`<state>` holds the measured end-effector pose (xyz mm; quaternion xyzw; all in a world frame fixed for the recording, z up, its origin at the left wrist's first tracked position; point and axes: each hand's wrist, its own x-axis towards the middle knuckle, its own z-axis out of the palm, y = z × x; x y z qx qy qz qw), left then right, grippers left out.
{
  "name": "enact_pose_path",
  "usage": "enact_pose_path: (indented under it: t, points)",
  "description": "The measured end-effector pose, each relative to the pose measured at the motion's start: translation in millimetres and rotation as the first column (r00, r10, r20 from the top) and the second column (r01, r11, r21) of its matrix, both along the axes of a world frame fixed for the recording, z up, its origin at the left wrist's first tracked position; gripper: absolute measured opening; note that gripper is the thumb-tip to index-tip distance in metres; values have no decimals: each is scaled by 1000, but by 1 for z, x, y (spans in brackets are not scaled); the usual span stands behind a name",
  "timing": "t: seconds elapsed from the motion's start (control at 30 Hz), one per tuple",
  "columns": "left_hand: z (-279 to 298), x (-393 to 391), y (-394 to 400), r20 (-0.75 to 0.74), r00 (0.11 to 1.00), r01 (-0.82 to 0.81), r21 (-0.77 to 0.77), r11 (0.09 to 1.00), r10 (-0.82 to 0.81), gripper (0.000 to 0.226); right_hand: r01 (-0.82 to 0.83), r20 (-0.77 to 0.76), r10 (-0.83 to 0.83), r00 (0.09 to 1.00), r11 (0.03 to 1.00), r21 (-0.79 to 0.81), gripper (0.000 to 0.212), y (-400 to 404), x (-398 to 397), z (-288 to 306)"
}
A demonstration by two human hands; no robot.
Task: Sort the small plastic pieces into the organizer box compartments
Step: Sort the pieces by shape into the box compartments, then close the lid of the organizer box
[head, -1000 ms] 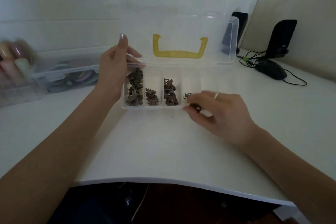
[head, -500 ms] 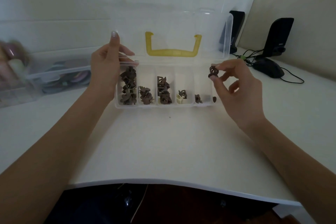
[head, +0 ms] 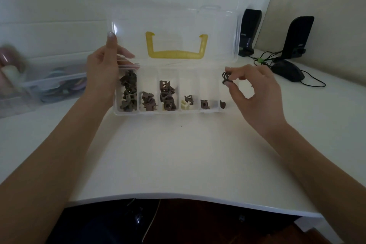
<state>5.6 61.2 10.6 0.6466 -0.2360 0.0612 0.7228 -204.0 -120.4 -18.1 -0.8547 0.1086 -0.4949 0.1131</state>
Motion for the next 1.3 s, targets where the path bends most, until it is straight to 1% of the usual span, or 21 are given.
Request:
enact_pose_path:
  t: [0.1, 0.17, 0.23, 0.3, 0.33, 0.37, 0.4, 0.47, 0.53, 0.6, 0.67, 0.77, 0.87, 0.93, 1.03, 1.1, 1.17, 1.2, 1.23, 1.27, 1.3]
  points:
    - [0, 0, -2, -11, 1000, -15, 8, 1000, 15, 50, 41, -10, -42, 999, 991, -128, 7, -6, 1, -3]
    - [-1, 1, -2, -15, 1000, -14, 14, 1000, 14, 51, 67, 30, -63, 998, 986, -152, 13, -8, 1, -3]
    - [-2, 4, -1, -27, 999, -17, 17, 1000, 17, 51, 84, 69, -81, 994, 995, -45, 19, -7, 1, -1]
    - [-2, 6, -2, -48, 999, -8, 20, 1000, 9, 51, 94, 53, -101, 993, 989, 117, 24, -5, 1, 2]
    - [-3, 8, -3, -64, 998, 1, 17, 1000, 1, 52, 69, 31, -78, 996, 974, 218, 27, -4, 1, 3]
    - [-3, 8, -4, -84, 996, 9, 18, 1000, -7, 53, 16, 10, -21, 1000, 941, 337, 31, -2, 1, 5]
    - [-4, 11, -6, -98, 995, 16, 35, 999, -13, 55, -58, 2, 64, 998, 880, 472, 34, 0, 1, 6]
    - [-7, 14, -10, -139, 990, 47, 63, 997, -38, 59, -170, 15, 217, 976, 716, 677, 37, 5, 3, 8]
    - [-10, 20, -11, -210, 975, 91, 65, 994, -76, 66, -184, 14, 265, 964, 631, 753, 40, 5, 6, 6]
    - [-14, 24, -11, -269, 954, 159, 86, 984, -131, 71, -171, 44, 236, 971, 552, 816, 46, 2, 10, 5]
    - [-18, 22, -15, -292, 936, 238, 113, 965, -197, 65, -170, 98, 186, 978, 425, 889, 43, -2, 11, 6]
    - [-19, 14, -19, -277, 934, 272, 145, 951, -225, 64, -224, 183, 169, 968, 266, 938, 33, -2, 9, 7]
    - [-23, 12, -18, -213, 922, 357, 148, 922, -323, 63, -271, 249, 136, 959, 172, 947, 40, -2, 7, 8]
    - [-23, 5, -20, -257, 879, 427, 55, 902, -401, 64, -327, 318, 93, 944, 115, 938, 37, -5, 6, 11]
    - [-20, -3, -20, -356, 815, 441, -131, 888, -457, 69, -403, 402, 24, 915, 56, 913, 28, -5, 4, 14]
    - [-21, -2, -15, -409, 757, 477, -186, 859, -509, 69, -434, 434, -6, 901, 29, 900, 31, -7, 3, 11]
    - [-21, -4, -10, -441, 704, 511, -230, 828, -557, 64, -443, 444, -2, 896, -62, 894, 37, -10, 0, 12]
    - [-21, -4, -9, -443, 692, 541, -205, 816, -570, 61, -424, 430, 32, 902, -109, 899, 39, -12, -3, 16]
    - [-21, -5, -7, -431, 685, 594, -135, 793, -587, 55, -382, 396, 107, 912, -130, 915, 40, -14, -7, 20]
    - [-20, -6, -6, -408, 672, 661, -44, 749, -618, 44, -311, 323, 222, 920, -90, 946, 36, -17, -11, 24]
    - [-18, -6, -2, -380, 640, 732, 37, 681, -668, 28, -224, 204, 345, 916, 18, 974, 28, -21, -15, 26]
